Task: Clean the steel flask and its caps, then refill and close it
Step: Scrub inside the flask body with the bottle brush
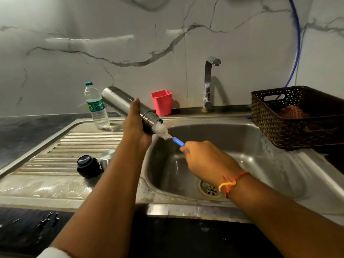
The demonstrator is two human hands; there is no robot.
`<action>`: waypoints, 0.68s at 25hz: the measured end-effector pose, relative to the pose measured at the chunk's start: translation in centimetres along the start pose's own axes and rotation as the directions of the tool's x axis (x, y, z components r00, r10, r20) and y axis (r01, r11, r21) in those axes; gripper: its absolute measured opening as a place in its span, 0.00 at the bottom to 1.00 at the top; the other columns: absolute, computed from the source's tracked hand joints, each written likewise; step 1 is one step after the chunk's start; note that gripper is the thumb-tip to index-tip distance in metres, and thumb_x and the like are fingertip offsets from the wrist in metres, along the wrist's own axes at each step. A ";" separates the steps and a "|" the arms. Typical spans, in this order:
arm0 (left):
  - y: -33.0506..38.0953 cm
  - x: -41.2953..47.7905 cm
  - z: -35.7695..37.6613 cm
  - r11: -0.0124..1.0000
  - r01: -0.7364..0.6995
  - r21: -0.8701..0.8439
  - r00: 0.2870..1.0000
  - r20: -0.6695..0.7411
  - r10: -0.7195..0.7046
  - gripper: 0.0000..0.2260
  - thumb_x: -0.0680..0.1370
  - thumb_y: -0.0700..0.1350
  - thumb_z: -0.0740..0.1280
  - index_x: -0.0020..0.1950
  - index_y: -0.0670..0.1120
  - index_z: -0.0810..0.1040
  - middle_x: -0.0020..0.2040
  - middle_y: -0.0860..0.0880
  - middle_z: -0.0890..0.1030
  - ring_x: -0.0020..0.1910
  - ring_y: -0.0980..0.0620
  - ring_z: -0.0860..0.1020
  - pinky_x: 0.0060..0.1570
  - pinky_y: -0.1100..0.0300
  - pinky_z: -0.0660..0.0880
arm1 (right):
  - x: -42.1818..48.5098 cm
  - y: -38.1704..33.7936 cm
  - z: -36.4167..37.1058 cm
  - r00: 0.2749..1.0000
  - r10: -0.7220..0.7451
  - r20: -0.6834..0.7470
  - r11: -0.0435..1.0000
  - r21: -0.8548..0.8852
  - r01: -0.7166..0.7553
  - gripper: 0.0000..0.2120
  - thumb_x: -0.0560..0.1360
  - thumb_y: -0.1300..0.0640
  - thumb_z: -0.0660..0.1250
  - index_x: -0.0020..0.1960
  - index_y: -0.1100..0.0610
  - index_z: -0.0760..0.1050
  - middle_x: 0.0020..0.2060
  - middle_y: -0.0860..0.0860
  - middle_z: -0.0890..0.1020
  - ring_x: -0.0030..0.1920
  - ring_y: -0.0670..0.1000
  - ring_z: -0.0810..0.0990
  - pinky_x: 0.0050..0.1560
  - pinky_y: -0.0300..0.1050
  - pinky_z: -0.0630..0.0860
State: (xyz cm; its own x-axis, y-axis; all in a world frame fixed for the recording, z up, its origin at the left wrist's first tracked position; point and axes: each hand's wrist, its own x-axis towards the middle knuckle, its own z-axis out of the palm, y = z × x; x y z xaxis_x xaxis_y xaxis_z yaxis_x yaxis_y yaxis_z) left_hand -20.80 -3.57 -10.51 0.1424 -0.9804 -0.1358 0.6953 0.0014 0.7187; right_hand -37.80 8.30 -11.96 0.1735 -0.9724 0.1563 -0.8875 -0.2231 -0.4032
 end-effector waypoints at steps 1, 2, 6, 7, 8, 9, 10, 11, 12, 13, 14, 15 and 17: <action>-0.5 -0.2 0.2 0.999 0.007 0.039 1.000 -0.022 -0.006 0.31 0.72 0.55 0.78 0.67 0.41 0.73 0.46 0.44 0.81 0.35 0.47 0.83 0.38 0.52 0.81 | 0.0 -0.2 -0.1 1.000 -0.014 -0.021 0.999 -0.035 0.014 0.14 0.83 0.50 0.53 0.60 0.50 0.75 0.36 0.49 0.72 0.36 0.55 0.73 0.36 0.46 0.66; -0.9 -0.4 0.5 0.996 0.010 0.087 1.000 -0.030 -0.008 0.29 0.73 0.54 0.77 0.66 0.41 0.74 0.45 0.44 0.81 0.35 0.48 0.83 0.38 0.53 0.82 | 0.1 -0.4 -0.1 0.999 -0.026 -0.041 0.998 -0.059 0.023 0.15 0.84 0.50 0.53 0.61 0.51 0.75 0.37 0.51 0.74 0.38 0.57 0.74 0.36 0.46 0.66; 0.5 0.1 0.5 0.999 -0.036 0.035 0.998 -0.047 0.038 0.29 0.73 0.53 0.78 0.67 0.41 0.73 0.45 0.43 0.81 0.32 0.48 0.84 0.35 0.53 0.81 | 0.0 -0.3 -0.1 0.997 -0.055 -0.048 0.994 -0.092 0.050 0.15 0.84 0.48 0.52 0.59 0.53 0.75 0.33 0.49 0.70 0.30 0.49 0.68 0.28 0.45 0.61; 0.4 0.2 0.2 0.999 -0.037 0.030 0.997 -0.067 0.039 0.30 0.72 0.53 0.78 0.68 0.41 0.72 0.47 0.43 0.81 0.33 0.47 0.84 0.35 0.53 0.81 | 0.1 -0.3 -0.1 0.998 -0.053 -0.030 0.994 -0.101 0.050 0.15 0.84 0.48 0.52 0.59 0.52 0.75 0.33 0.49 0.69 0.29 0.49 0.67 0.28 0.45 0.62; 0.1 0.1 0.1 0.997 -0.033 0.069 0.996 -0.083 0.039 0.31 0.72 0.53 0.78 0.68 0.41 0.72 0.48 0.42 0.82 0.35 0.46 0.84 0.36 0.53 0.81 | 0.2 -0.5 -0.1 0.999 -0.045 -0.013 0.995 -0.094 0.043 0.15 0.84 0.48 0.53 0.60 0.52 0.75 0.35 0.50 0.71 0.31 0.50 0.67 0.31 0.45 0.63; -0.3 -0.2 0.3 0.993 -0.026 0.112 0.996 -0.077 0.034 0.30 0.72 0.53 0.78 0.67 0.41 0.72 0.49 0.42 0.82 0.37 0.46 0.84 0.37 0.53 0.81 | 0.3 -0.7 -0.2 0.999 -0.035 -0.006 0.997 -0.071 0.035 0.15 0.84 0.48 0.53 0.61 0.52 0.75 0.38 0.52 0.74 0.32 0.51 0.68 0.33 0.45 0.64; -0.5 -0.4 0.5 0.989 -0.021 0.144 0.997 -0.064 0.030 0.30 0.72 0.53 0.78 0.67 0.41 0.72 0.49 0.42 0.82 0.37 0.46 0.84 0.38 0.53 0.81 | 0.3 -0.7 -0.2 0.999 -0.035 -0.011 0.998 -0.050 0.034 0.15 0.84 0.48 0.53 0.61 0.52 0.75 0.40 0.53 0.76 0.33 0.52 0.68 0.34 0.45 0.65; -0.2 -0.6 0.6 0.990 -0.029 0.136 0.998 -0.054 0.036 0.30 0.72 0.53 0.78 0.67 0.41 0.72 0.50 0.42 0.82 0.37 0.46 0.84 0.38 0.53 0.81 | 0.3 -0.6 -0.1 0.999 -0.038 -0.023 0.999 -0.036 0.038 0.15 0.84 0.48 0.52 0.60 0.52 0.75 0.39 0.52 0.76 0.33 0.52 0.69 0.32 0.45 0.64; 0.3 -0.3 0.6 0.994 -0.051 0.092 0.997 -0.058 0.056 0.31 0.71 0.53 0.78 0.68 0.41 0.71 0.50 0.41 0.82 0.36 0.46 0.84 0.37 0.52 0.81 | 0.2 -0.3 0.0 0.999 -0.039 -0.031 0.998 -0.040 0.038 0.15 0.84 0.47 0.52 0.58 0.52 0.75 0.36 0.51 0.74 0.31 0.51 0.68 0.30 0.45 0.63; 0.7 0.0 0.6 0.996 -0.073 0.050 0.995 -0.060 0.076 0.32 0.71 0.53 0.79 0.68 0.41 0.70 0.50 0.41 0.81 0.35 0.46 0.85 0.37 0.52 0.82 | 0.1 -0.1 -0.1 0.999 -0.038 -0.035 0.998 -0.059 0.036 0.15 0.84 0.47 0.52 0.56 0.52 0.75 0.34 0.49 0.71 0.31 0.51 0.69 0.29 0.45 0.62; 0.8 0.1 0.5 0.996 -0.080 0.048 0.994 -0.067 0.083 0.33 0.71 0.53 0.79 0.68 0.41 0.70 0.50 0.41 0.82 0.35 0.46 0.85 0.37 0.51 0.82 | 0.2 0.2 -0.2 0.999 -0.038 -0.038 0.996 -0.077 0.035 0.16 0.84 0.47 0.52 0.57 0.52 0.75 0.34 0.50 0.71 0.33 0.52 0.71 0.31 0.45 0.64; 0.4 -0.3 0.5 0.993 -0.064 0.097 0.995 -0.067 0.071 0.31 0.72 0.53 0.78 0.68 0.41 0.71 0.49 0.41 0.82 0.37 0.46 0.85 0.39 0.51 0.82 | 0.4 0.2 -0.1 0.999 -0.033 -0.043 0.996 -0.083 0.029 0.16 0.83 0.47 0.53 0.58 0.53 0.75 0.37 0.52 0.74 0.37 0.56 0.75 0.34 0.45 0.66; -1.2 -1.3 0.9 0.977 -0.003 0.215 0.999 -0.034 0.011 0.27 0.74 0.54 0.77 0.65 0.41 0.73 0.48 0.43 0.82 0.39 0.47 0.84 0.42 0.51 0.83 | 1.0 -0.1 0.2 0.999 -0.003 -0.043 0.999 -0.053 0.001 0.16 0.83 0.48 0.54 0.61 0.53 0.75 0.44 0.56 0.78 0.44 0.60 0.78 0.40 0.46 0.69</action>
State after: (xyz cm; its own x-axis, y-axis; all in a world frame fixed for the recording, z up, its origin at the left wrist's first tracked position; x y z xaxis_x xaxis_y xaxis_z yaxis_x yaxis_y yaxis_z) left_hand -22.51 -2.45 -10.55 0.1739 -0.9730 -0.1515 0.5270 -0.0380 0.8490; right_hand -37.51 7.37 -11.94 0.1579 -0.9677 0.1964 -0.9087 -0.2203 -0.3545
